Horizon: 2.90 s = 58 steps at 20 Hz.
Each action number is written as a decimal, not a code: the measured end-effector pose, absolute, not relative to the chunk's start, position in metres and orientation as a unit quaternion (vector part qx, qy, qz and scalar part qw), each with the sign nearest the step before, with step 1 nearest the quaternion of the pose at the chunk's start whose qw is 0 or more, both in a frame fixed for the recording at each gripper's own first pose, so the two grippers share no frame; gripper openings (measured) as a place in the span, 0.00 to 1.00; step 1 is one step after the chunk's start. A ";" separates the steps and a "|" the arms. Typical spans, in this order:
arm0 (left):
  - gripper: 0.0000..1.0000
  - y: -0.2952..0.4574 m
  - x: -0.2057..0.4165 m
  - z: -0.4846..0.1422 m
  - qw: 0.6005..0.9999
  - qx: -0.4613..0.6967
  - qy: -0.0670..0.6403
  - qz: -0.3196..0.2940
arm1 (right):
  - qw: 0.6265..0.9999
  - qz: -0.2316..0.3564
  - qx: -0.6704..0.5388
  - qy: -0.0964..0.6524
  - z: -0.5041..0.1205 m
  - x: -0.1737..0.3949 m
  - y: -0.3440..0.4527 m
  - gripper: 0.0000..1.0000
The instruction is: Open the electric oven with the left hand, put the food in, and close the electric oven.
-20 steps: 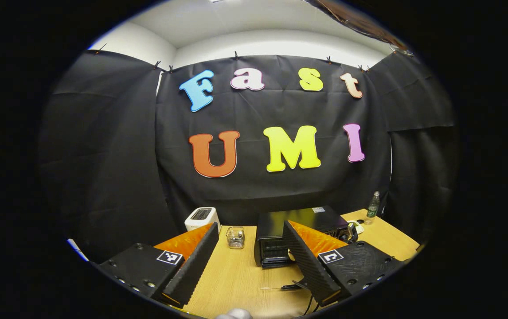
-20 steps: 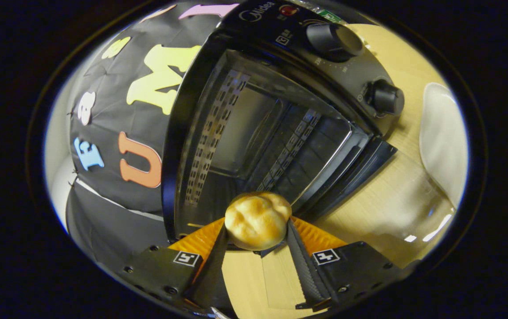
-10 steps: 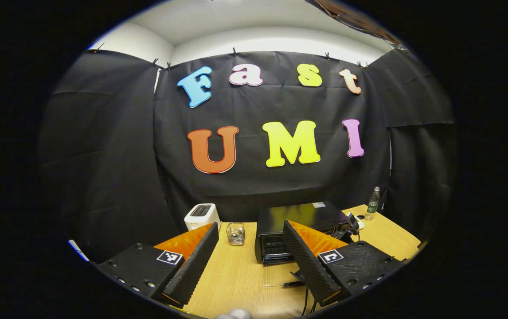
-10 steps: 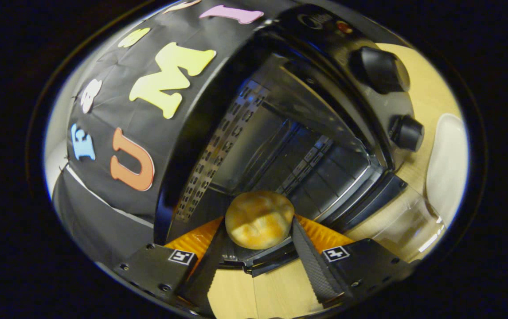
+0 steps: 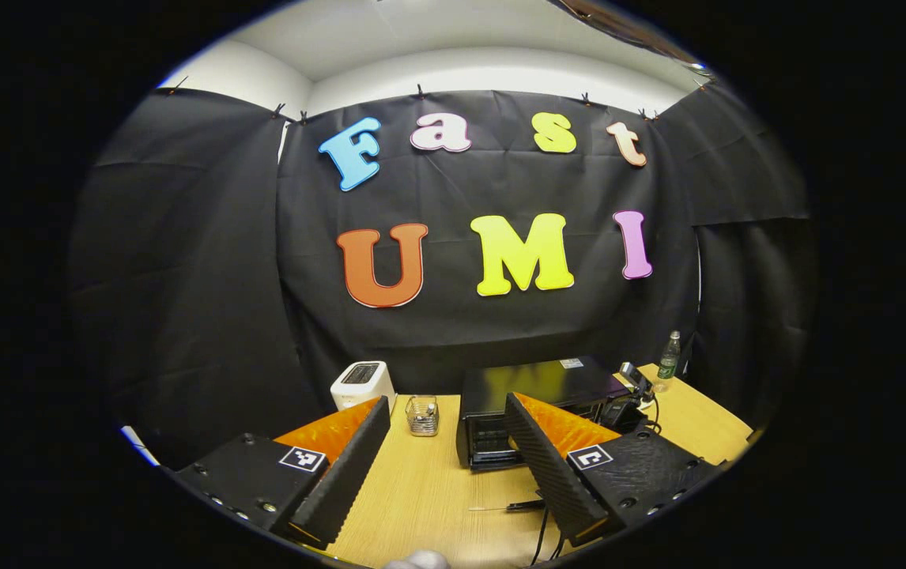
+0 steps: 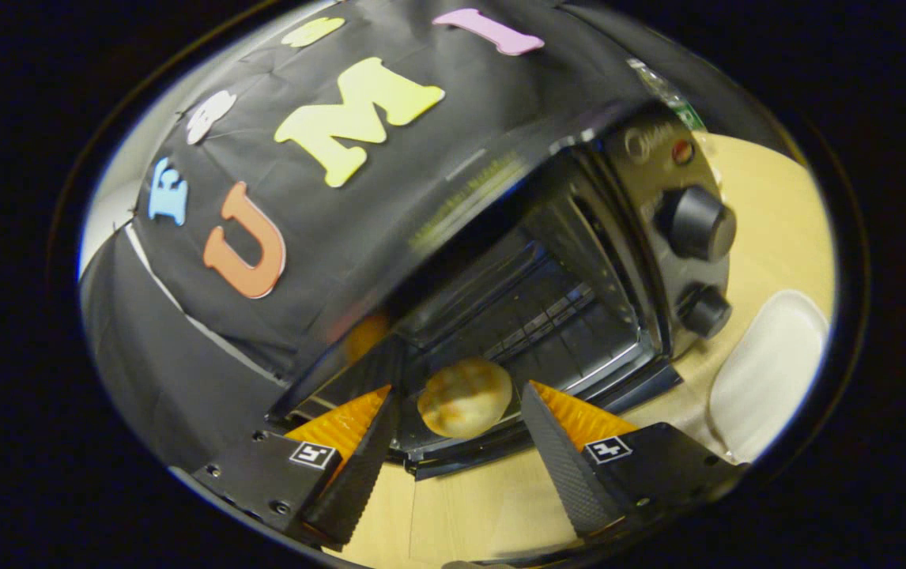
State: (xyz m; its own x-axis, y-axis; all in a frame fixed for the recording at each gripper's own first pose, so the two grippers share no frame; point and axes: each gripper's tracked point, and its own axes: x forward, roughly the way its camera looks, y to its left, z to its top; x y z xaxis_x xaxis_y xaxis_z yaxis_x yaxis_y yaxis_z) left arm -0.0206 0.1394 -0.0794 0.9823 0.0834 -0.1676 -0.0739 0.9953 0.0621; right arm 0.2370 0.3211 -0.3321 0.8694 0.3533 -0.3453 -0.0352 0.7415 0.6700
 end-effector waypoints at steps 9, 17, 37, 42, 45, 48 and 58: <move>0.95 0.122 -0.016 -0.102 0.996 0.027 0.077 0.024 | 0.992 0.072 0.073 0.080 -0.160 0.134 0.177 0.95; 0.95 0.066 -0.024 -0.234 0.984 -0.009 0.180 -0.017 | 0.999 0.027 -0.013 -0.018 -0.039 0.038 0.089 0.96; 0.94 -0.007 -0.023 -0.440 0.923 -0.015 0.383 -0.032 | 1.000 -0.019 -0.015 0.005 -0.036 0.006 0.006 0.97; 0.94 -0.005 -0.014 -0.448 0.923 -0.009 0.385 -0.027 | 1.000 -0.016 -0.008 0.018 -0.044 0.015 0.004 1.00; 0.94 -0.008 -0.013 -0.451 0.920 -0.015 0.390 -0.028 | 1.000 -0.013 -0.010 0.021 -0.046 0.019 0.004 1.00; 0.94 -0.008 -0.011 -0.448 0.921 -0.014 0.388 -0.026 | 1.000 -0.011 -0.011 0.024 -0.047 0.022 0.003 1.00; 0.94 -0.009 0.006 -0.397 0.934 -0.023 0.355 -0.020 | 0.999 0.001 -0.001 0.033 -0.047 0.034 0.004 0.97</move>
